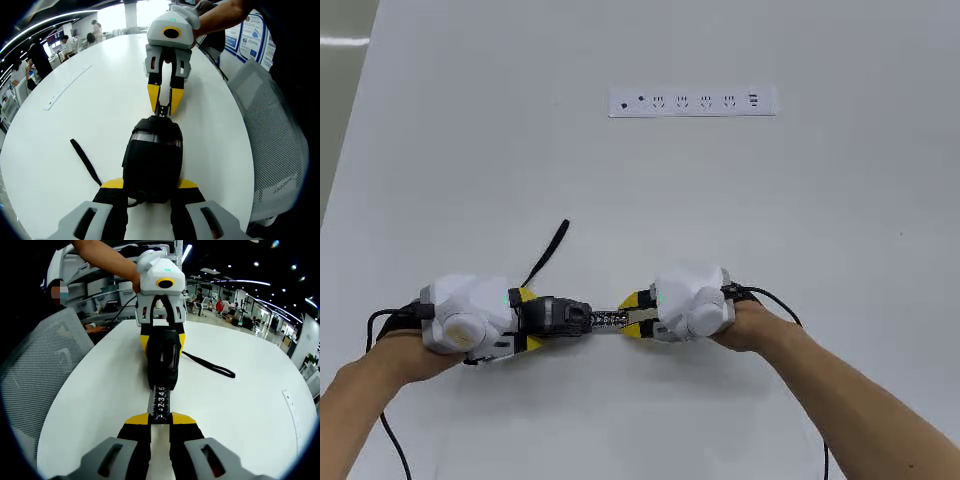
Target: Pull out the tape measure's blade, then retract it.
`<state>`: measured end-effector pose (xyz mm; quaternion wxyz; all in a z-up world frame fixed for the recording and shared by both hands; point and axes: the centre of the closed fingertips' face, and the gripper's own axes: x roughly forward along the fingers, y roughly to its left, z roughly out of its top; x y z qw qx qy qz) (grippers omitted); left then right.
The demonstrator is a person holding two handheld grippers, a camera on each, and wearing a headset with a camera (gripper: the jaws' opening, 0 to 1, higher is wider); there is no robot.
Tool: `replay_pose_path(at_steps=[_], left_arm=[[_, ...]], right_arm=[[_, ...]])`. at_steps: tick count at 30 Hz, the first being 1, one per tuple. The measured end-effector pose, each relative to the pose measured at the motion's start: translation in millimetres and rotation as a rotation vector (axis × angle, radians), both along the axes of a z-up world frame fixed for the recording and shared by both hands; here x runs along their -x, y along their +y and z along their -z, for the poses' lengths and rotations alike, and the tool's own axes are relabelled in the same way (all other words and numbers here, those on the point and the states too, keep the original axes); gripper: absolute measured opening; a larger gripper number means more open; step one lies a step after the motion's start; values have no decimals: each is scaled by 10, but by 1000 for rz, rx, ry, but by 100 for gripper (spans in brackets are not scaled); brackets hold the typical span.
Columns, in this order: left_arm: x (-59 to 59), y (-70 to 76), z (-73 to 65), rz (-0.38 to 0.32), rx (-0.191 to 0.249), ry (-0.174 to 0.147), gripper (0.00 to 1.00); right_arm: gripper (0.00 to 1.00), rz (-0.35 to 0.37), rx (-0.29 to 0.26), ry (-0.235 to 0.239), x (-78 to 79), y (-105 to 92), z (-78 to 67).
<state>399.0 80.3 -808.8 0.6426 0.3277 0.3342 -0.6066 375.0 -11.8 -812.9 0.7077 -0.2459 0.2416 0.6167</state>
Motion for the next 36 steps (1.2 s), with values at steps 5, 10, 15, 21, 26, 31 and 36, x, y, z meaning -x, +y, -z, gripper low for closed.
replay_pose_path(at_steps=[5,10,15,21,26,31,36], left_arm=[[5,-5,-2,0,0,0,30],[5,-6,-5,2,-1,0,30],[7,-7,-6,4,-1,0,30],[9,-7,-6,5,-3,-1,30],[9,-6,-8,4,-3,-1,30],[9,-5,-9,4,-2,0,30],[6,-8,-10,4,0,-1,30]], right_arm=[[11,-3,3,-3,11,-46,-9],[11,-5,7,-5,27,-98,-15],[11,2,0,1,35,-136,-17],[11,-2,3,2,46,-168,-15],[11,-2,3,4,50,-188,-20],[11,-3,5,3,51,-202,-20],[11,0,8,6,74,-305,-14]])
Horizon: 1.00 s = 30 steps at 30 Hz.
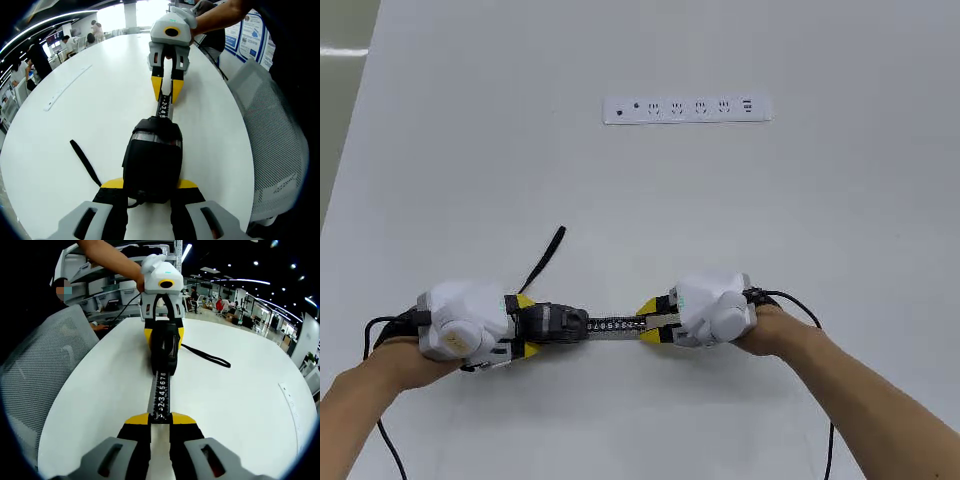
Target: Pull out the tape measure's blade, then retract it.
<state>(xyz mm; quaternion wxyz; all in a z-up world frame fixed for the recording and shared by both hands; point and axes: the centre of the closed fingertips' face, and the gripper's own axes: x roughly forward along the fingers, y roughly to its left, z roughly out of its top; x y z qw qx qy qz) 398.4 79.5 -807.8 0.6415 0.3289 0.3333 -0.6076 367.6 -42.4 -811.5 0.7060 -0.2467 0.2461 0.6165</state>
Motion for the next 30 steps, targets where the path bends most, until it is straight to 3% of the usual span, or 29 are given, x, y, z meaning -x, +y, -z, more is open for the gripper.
replay_pose_path(at_steps=[30], left_arm=[[-1,-18,10,5,-1,0,30]], right_arm=[[11,9,14,19,71,-336,35]])
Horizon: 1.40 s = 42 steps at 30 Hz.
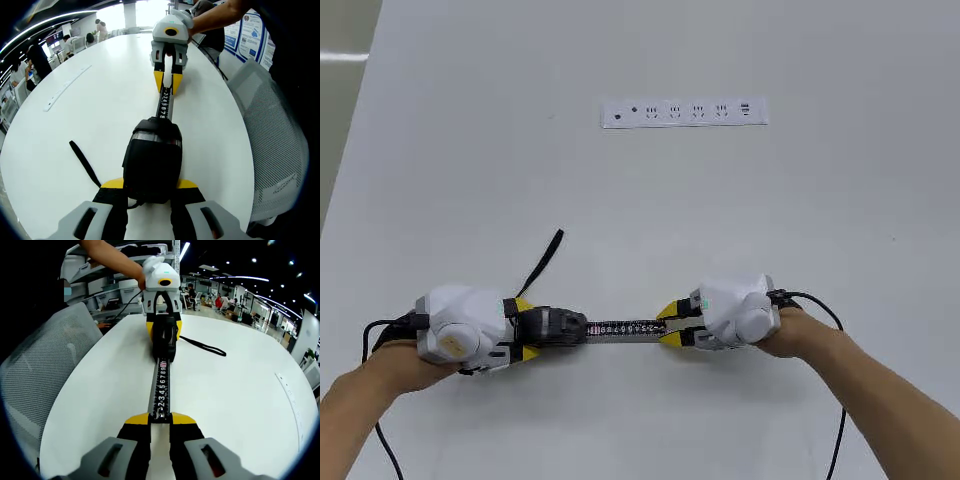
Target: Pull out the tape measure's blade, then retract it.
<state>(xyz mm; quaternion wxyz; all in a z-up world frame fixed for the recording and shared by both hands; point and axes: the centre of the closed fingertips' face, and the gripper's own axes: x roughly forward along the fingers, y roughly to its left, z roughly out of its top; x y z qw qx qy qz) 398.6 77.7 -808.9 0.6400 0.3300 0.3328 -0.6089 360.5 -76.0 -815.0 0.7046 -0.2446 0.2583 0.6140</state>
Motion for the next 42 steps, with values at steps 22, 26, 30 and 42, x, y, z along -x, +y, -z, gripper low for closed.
replay_pose_path(at_steps=[22,26,30,42], left_arm=[[3,-12,-4,-1,-3,-1,30],[4,-10,-1,1,-2,0,30],[5,-9,1,-1,-3,0,30],[10,-14,1,3,-10,0,30]], right_arm=[[11,7,16,7,55,-235,24],[11,8,23,8,62,-284,33],[11,10,27,10,74,-342,37],[11,20,34,19,114,-500,51]])
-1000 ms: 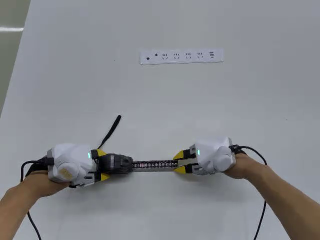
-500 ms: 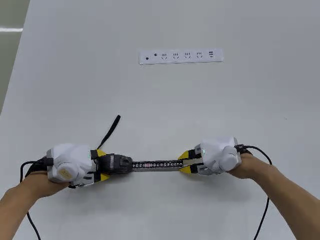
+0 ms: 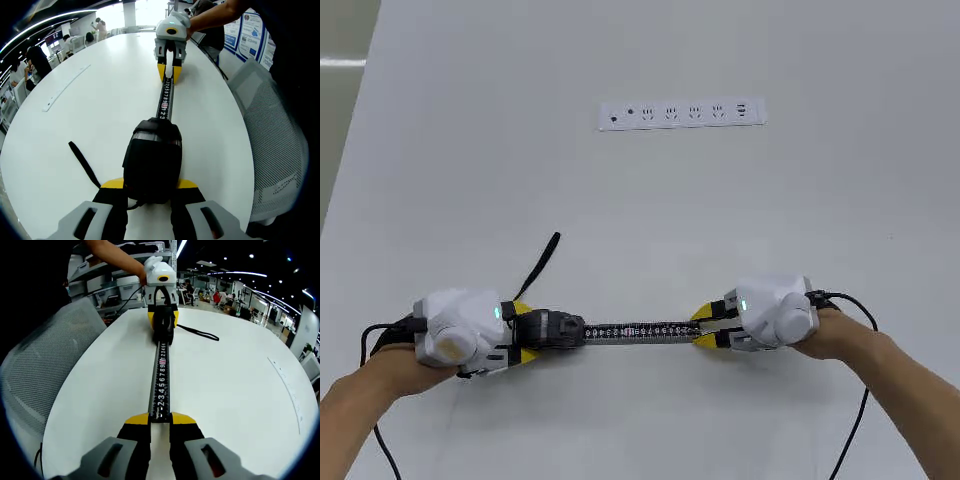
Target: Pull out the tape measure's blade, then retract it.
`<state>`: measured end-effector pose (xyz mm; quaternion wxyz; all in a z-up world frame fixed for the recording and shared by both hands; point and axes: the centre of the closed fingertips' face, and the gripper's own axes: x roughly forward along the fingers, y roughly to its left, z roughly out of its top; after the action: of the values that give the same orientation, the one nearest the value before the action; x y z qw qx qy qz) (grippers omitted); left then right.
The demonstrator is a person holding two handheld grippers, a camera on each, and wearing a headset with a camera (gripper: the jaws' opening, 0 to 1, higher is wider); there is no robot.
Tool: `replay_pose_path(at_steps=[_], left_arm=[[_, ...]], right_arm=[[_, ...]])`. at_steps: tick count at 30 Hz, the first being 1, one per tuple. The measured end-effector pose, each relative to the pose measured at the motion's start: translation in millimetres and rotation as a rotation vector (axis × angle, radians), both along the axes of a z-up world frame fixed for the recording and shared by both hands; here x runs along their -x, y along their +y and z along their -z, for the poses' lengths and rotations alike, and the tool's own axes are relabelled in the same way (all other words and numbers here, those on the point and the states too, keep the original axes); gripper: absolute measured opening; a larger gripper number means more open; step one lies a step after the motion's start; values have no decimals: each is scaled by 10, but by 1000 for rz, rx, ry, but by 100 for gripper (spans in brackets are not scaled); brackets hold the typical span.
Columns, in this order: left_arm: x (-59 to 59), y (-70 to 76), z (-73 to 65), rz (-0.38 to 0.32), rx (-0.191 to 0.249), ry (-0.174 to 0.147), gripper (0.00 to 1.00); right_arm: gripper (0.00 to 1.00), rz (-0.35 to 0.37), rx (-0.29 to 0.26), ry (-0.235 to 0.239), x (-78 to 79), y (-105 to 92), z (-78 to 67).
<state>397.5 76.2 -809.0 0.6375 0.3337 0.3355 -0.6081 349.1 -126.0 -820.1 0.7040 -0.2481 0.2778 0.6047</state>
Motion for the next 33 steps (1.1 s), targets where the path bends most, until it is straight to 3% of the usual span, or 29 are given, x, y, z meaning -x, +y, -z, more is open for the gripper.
replay_pose_path(at_steps=[33], left_arm=[[-3,0,9,2,-7,-3,30]], right_arm=[[11,15,33,7,79,-403,4]])
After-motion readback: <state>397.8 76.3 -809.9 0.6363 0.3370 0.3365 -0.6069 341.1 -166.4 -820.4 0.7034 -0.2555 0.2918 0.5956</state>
